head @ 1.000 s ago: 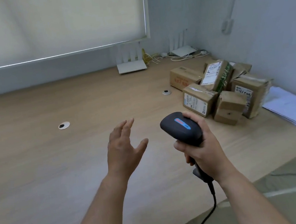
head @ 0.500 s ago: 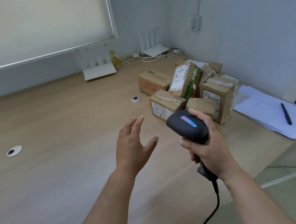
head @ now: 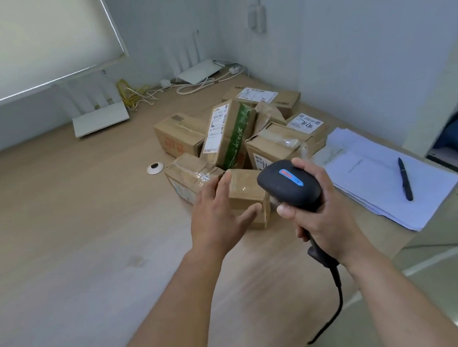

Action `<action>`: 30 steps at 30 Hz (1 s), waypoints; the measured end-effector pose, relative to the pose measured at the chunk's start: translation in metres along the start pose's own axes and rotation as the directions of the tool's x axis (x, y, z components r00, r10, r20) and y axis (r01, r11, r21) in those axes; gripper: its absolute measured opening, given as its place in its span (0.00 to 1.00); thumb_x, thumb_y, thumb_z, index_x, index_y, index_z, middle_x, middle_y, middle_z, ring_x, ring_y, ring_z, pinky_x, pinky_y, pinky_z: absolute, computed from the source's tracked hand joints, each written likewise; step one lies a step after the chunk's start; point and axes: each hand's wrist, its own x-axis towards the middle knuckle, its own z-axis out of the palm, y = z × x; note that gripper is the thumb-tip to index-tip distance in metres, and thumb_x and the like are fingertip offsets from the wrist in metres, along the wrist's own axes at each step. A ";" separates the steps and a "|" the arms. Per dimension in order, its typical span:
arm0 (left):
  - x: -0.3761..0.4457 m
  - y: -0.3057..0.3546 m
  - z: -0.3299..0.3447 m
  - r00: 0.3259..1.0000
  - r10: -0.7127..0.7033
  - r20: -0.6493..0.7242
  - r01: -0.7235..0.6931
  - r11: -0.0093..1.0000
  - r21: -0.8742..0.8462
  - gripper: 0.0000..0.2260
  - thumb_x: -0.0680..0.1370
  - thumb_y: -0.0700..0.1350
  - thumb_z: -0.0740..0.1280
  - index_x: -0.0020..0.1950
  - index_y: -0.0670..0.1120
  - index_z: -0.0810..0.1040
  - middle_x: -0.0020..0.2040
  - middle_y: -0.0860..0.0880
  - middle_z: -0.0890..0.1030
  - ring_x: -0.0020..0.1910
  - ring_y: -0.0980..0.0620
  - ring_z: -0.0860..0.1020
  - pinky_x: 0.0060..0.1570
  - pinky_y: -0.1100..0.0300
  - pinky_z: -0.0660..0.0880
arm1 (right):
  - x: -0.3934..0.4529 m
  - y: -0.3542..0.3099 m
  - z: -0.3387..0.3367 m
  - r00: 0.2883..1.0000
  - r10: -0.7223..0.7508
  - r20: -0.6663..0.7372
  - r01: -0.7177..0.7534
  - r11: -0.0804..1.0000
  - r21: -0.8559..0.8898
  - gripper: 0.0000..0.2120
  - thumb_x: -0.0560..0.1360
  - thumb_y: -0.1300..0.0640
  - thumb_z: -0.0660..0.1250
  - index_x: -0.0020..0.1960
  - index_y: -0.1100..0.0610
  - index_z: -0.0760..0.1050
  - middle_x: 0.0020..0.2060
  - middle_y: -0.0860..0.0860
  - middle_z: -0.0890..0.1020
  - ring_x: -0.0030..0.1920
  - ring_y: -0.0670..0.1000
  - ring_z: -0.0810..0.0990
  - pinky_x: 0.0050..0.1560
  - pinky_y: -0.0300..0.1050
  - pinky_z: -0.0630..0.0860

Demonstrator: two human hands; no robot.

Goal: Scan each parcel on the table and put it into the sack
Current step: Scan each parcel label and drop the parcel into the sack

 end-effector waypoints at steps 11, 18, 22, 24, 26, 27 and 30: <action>0.031 0.013 0.036 0.972 -0.197 0.129 0.182 0.976 0.123 0.37 0.73 0.63 0.66 0.77 0.57 0.53 0.75 0.42 0.59 0.74 0.42 0.57 0.70 0.51 0.58 | 0.014 0.025 -0.021 0.999 0.041 0.002 -0.041 0.999 0.014 0.33 0.72 0.68 0.73 0.69 0.44 0.67 0.57 0.52 0.76 0.27 0.47 0.75 0.26 0.42 0.74; -0.002 -0.005 0.017 0.964 -0.206 0.168 0.211 0.978 -0.009 0.48 0.68 0.55 0.73 0.77 0.59 0.44 0.72 0.45 0.58 0.73 0.45 0.56 0.68 0.54 0.62 | 0.002 0.027 -0.006 0.997 0.071 0.033 -0.072 0.997 0.030 0.33 0.72 0.68 0.72 0.68 0.42 0.67 0.51 0.48 0.78 0.28 0.53 0.73 0.28 0.46 0.74; -0.035 -0.031 0.013 0.959 -0.194 0.207 0.209 0.976 -0.052 0.54 0.67 0.52 0.74 0.75 0.61 0.34 0.71 0.46 0.58 0.72 0.47 0.58 0.68 0.55 0.64 | -0.009 0.026 0.004 0.997 0.069 0.030 -0.070 0.997 0.013 0.33 0.72 0.68 0.73 0.68 0.41 0.67 0.51 0.52 0.78 0.27 0.53 0.73 0.28 0.43 0.74; -0.050 -0.042 0.012 0.952 -0.202 0.232 0.217 0.975 -0.045 0.56 0.67 0.52 0.74 0.73 0.62 0.30 0.72 0.46 0.56 0.72 0.47 0.58 0.69 0.55 0.64 | -0.015 0.026 0.010 0.997 0.076 0.024 -0.076 0.997 0.005 0.34 0.72 0.67 0.73 0.68 0.41 0.67 0.52 0.53 0.78 0.27 0.54 0.73 0.28 0.43 0.74; -0.062 -0.052 0.013 0.935 -0.229 0.271 0.252 0.966 -0.053 0.57 0.66 0.53 0.75 0.73 0.61 0.29 0.74 0.46 0.54 0.73 0.47 0.56 0.69 0.55 0.62 | -0.020 0.027 0.015 0.996 0.085 0.024 -0.085 0.996 0.001 0.34 0.72 0.67 0.73 0.68 0.40 0.68 0.51 0.53 0.79 0.27 0.54 0.73 0.28 0.43 0.74; -0.066 -0.055 0.013 0.923 -0.246 0.295 0.275 0.960 -0.060 0.58 0.66 0.54 0.76 0.73 0.61 0.29 0.75 0.47 0.53 0.74 0.47 0.55 0.70 0.54 0.61 | -0.023 0.028 0.018 0.996 0.089 0.024 -0.089 0.996 0.002 0.34 0.72 0.67 0.74 0.68 0.39 0.68 0.50 0.53 0.79 0.27 0.54 0.73 0.28 0.43 0.73; -0.071 -0.063 0.014 0.892 -0.296 0.342 0.324 0.946 -0.027 0.58 0.64 0.66 0.73 0.74 0.60 0.30 0.77 0.47 0.49 0.76 0.47 0.51 0.73 0.48 0.58 | -0.028 0.029 0.023 0.996 0.091 0.018 -0.091 0.996 -0.006 0.34 0.71 0.67 0.74 0.67 0.38 0.68 0.49 0.54 0.79 0.26 0.54 0.73 0.27 0.44 0.73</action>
